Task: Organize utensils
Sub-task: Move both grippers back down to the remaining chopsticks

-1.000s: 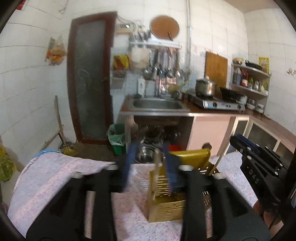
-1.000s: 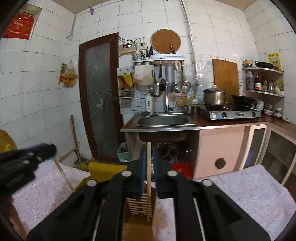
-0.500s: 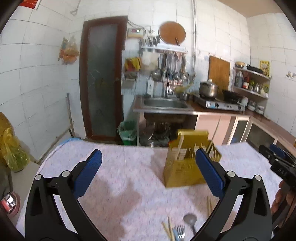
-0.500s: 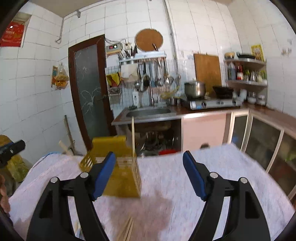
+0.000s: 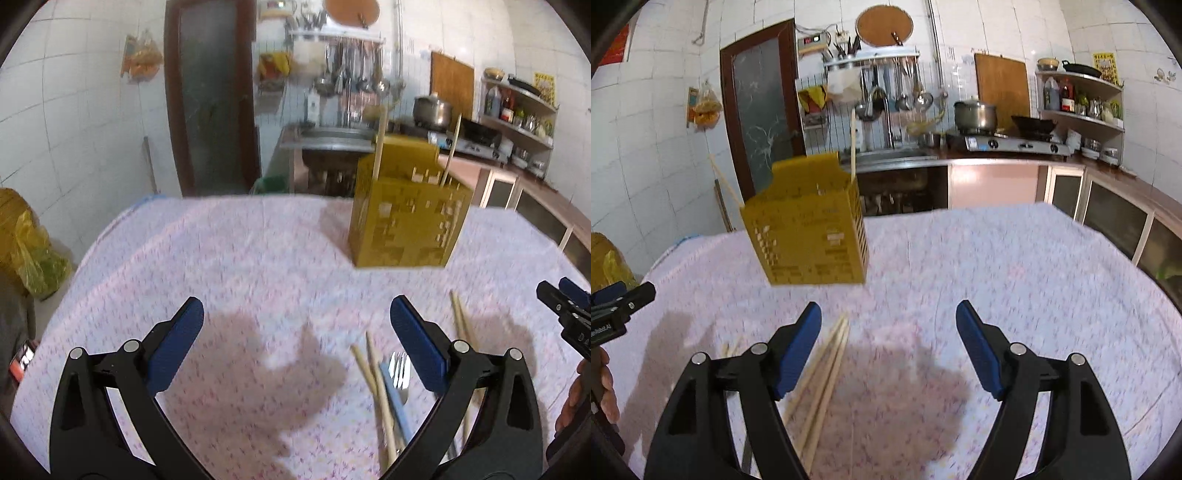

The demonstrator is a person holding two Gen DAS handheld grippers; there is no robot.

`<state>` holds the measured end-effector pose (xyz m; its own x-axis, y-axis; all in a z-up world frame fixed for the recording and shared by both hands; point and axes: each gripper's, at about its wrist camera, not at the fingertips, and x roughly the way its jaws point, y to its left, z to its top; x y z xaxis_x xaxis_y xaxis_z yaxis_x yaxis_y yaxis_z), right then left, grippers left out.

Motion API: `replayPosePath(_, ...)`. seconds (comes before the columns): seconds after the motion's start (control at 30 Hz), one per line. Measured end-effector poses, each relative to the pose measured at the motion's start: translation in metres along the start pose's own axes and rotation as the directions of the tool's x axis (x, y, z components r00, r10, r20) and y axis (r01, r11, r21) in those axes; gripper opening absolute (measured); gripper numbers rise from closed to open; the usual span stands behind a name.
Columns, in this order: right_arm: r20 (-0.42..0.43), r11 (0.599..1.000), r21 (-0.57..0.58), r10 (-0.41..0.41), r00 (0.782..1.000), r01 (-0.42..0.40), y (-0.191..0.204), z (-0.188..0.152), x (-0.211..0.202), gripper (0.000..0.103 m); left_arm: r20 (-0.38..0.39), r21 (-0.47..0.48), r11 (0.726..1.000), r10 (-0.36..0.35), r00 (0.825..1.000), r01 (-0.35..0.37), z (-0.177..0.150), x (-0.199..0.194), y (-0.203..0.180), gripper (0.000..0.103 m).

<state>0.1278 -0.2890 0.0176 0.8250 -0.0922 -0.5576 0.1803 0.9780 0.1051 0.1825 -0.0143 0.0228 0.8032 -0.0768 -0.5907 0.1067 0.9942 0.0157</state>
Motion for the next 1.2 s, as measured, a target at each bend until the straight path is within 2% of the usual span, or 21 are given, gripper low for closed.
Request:
replayPosePath(0.3, -0.095, 0.999, -0.025, -0.025, 0.995, 0.023, 0.010, -0.024, 0.026, 0.074, -0.114, 0.002, 1.000, 0.022, 0.993, -0.022, -0.027, 0.039, -0.012, 0.098)
replayPosePath(0.5, -0.187, 0.998, -0.056, -0.039, 0.981, 0.029, 0.020, -0.029, 0.047, 0.074, -0.159, 0.015, 0.999, 0.041, 0.986, -0.039, -0.037, 0.056, -0.017, 0.098)
replayPosePath(0.63, -0.240, 0.997, -0.066, -0.048, 0.970, 0.033, 0.029, -0.029, 0.063, 0.074, -0.193, -0.012, 0.999, 0.038, 0.980, -0.042, -0.038, 0.064, -0.013, 0.098)
replayPosePath(0.73, -0.270, 0.996, -0.067, -0.067, 0.961, 0.051, 0.032, -0.027, 0.075, 0.073, -0.195, -0.008, 0.999, 0.043, 0.980, -0.046, -0.040, 0.065, -0.012, 0.098)
replayPosePath(0.83, -0.286, 0.997, -0.047, -0.072, 0.956, 0.061, 0.031, -0.024, 0.080, 0.062, -0.189, 0.017, 0.998, 0.061, 0.980, -0.059, -0.042, 0.065, -0.013, 0.098)
replayPosePath(0.87, -0.297, 0.997, -0.042, -0.067, 0.953, 0.057, 0.031, -0.024, 0.083, 0.054, -0.192, 0.020, 0.998, 0.061, 0.980, -0.058, -0.043, 0.066, -0.014, 0.098)
replayPosePath(0.93, -0.313, 0.999, -0.029, -0.052, 0.948, 0.045, 0.031, -0.025, 0.087, 0.052, -0.197, 0.016, 0.998, 0.058, 0.979, -0.056, -0.042, 0.066, -0.013, 0.098)
replayPosePath(1.1, -0.317, 0.995, -0.069, -0.089, 0.944, 0.070, 0.040, -0.024, 0.089, 0.052, -0.211, 0.003, 0.999, 0.050, 0.976, -0.051, -0.043, 0.071, -0.011, 0.098)
replayPosePath(1.17, -0.319, 0.996, -0.068, -0.069, 0.945, 0.050, 0.043, -0.023, 0.089, 0.038, -0.214, 0.004, 0.999, 0.049, 0.976, -0.049, -0.044, 0.071, -0.011, 0.098)
replayPosePath(1.2, -0.321, 0.997, -0.067, -0.063, 0.945, 0.044, 0.043, -0.023, 0.088, 0.034, -0.214, 0.003, 0.999, 0.049, 0.976, -0.049, -0.044, 0.071, -0.010, 0.098)
